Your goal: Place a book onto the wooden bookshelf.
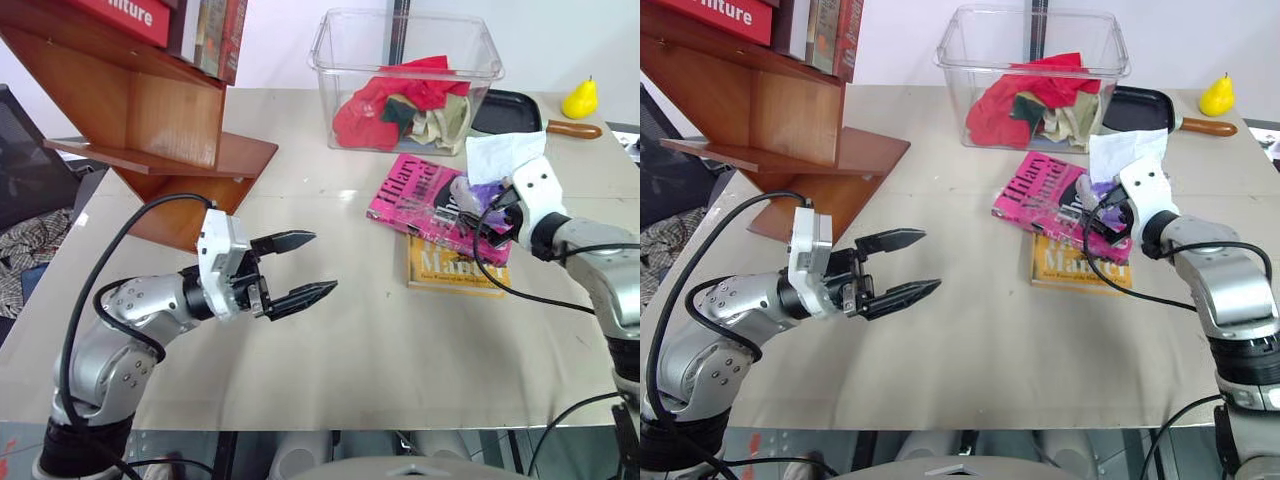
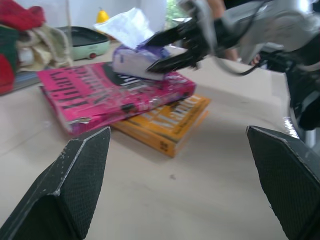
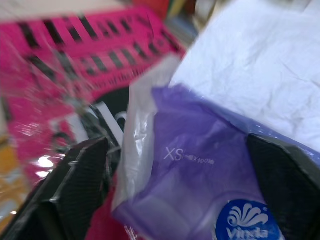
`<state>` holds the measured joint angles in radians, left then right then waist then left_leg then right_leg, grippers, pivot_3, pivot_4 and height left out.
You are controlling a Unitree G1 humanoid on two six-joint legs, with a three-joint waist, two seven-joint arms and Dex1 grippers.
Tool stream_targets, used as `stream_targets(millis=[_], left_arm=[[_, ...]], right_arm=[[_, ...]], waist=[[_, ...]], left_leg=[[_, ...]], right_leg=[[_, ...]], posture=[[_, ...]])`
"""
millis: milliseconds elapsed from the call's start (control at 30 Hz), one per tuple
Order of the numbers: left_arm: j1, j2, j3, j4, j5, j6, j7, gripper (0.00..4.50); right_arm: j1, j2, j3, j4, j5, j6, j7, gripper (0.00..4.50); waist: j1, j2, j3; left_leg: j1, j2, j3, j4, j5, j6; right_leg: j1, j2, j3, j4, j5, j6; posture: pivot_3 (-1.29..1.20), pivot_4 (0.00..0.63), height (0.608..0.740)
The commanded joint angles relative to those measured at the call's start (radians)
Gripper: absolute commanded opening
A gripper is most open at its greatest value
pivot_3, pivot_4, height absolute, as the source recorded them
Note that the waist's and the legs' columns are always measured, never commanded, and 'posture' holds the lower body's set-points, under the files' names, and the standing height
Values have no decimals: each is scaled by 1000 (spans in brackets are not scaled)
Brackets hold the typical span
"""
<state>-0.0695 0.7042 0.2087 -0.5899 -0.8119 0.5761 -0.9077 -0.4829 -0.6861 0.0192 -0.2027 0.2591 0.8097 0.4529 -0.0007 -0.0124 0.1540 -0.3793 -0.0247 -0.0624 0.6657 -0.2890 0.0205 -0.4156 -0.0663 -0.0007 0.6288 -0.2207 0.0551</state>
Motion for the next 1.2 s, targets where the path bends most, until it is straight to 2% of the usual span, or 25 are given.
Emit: stream_targets(millis=[33, 67, 233, 300, 400, 533, 600, 733, 833, 1000, 1067, 1200], left_arm=[[19, 21, 34, -55, -43, 2, 0, 4500], [23, 24, 34, -59, -46, 3, -2, 4500], [16, 28, 15, -70, -62, 12, -2, 4500], [5, 32, 2, -74, -69, 18, -9, 4500], [-34, 34, -16, -66, -92, 31, -19, 4500], [-81, 23, -53, -36, -91, 29, -38, 4500], [-91, 21, -73, -23, -86, 26, -58, 4500], [-111, 22, -121, 16, -57, 12, -101, 4500], [-116, 28, -133, 41, -38, -2, -127, 4500], [-113, 28, -128, 48, -36, 0, -132, 4500], [-111, 20, -126, 59, -31, 8, -109, 4500], [-114, 1, -116, 86, -49, 59, -31, 4500]], right_arm=[[-32, -3, 9, 18, -33, 6, 2, 2761], [-34, -4, 12, 21, -36, 6, 7, 2192], [-21, -30, -55, -43, -27, 35, 12, 60], [3, -69, -116, -90, -25, 63, 8, 60], [89, -143, -275, -167, -32, 147, -11, 60], [287, -177, -440, -230, -52, 192, -10, 60], [385, -163, -473, -247, -63, 172, -9, 60], [463, -105, -419, -207, -70, 69, 0, 60], [461, -92, -386, -208, -65, 54, 8, 1056], [501, -116, -427, -290, -34, 80, 49, 3503], [523, -116, -472, -377, 25, 112, 96, 4417], [502, -96, -515, -472, 131, 183, 124, 4471]], waist=[[-1, 0, 0], [-1, 0, 0], [0, 0, 0], [3, 1, 0], [16, 1, 1], [17, 1, 1], [13, 1, 1], [-12, 4, 2], [-17, 4, 2], [-12, 4, 2], [-10, 4, 2], [-11, 2, 3]], left_leg=[[-1, 0, 0, 0, 0, 0], [-1, 0, 0, 1, 0, 0], [-1, 0, 0, 2, 0, 0], [-1, 0, 0, 3, 0, 1], [-1, -1, 0, 3, 0, 1], [-2, -1, -1, 3, -1, 1], [-1, -1, 0, 3, -2, 4], [2, 0, 3, 3, -3, 6], [8, -1, 6, 4, -3, 6], [12, 0, 8, 3, -3, 6], [11, 0, 8, 3, -3, 6], [11, 0, 7, 3, -4, 6]], right_leg=[[-1, 0, 0, 0, 0, 0], [-1, 0, 0, 0, 0, 0], [0, 0, 0, 0, 0, 0], [0, 0, 0, 1, 0, 0], [0, 0, -1, 1, 0, 0], [1, -1, -2, 1, 0, 0], [2, 0, -2, 1, 0, 0], [2, 0, 1, 5, 0, 0], [4, 1, 6, 9, 0, 0], [5, 3, 8, 11, 0, 1], [5, 3, 8, 11, 0, 1], [5, 3, 8, 10, 0, 1]], posture=[[0, 150, 740], [0, 150, 740], [0, 150, 740], [0, 150, 740], [0, 150, 740], [0, 150, 740], [0, 150, 740], [0, 150, 740], [0, 150, 740], [0, 150, 740], [0, 150, 740], [0, 150, 740]])
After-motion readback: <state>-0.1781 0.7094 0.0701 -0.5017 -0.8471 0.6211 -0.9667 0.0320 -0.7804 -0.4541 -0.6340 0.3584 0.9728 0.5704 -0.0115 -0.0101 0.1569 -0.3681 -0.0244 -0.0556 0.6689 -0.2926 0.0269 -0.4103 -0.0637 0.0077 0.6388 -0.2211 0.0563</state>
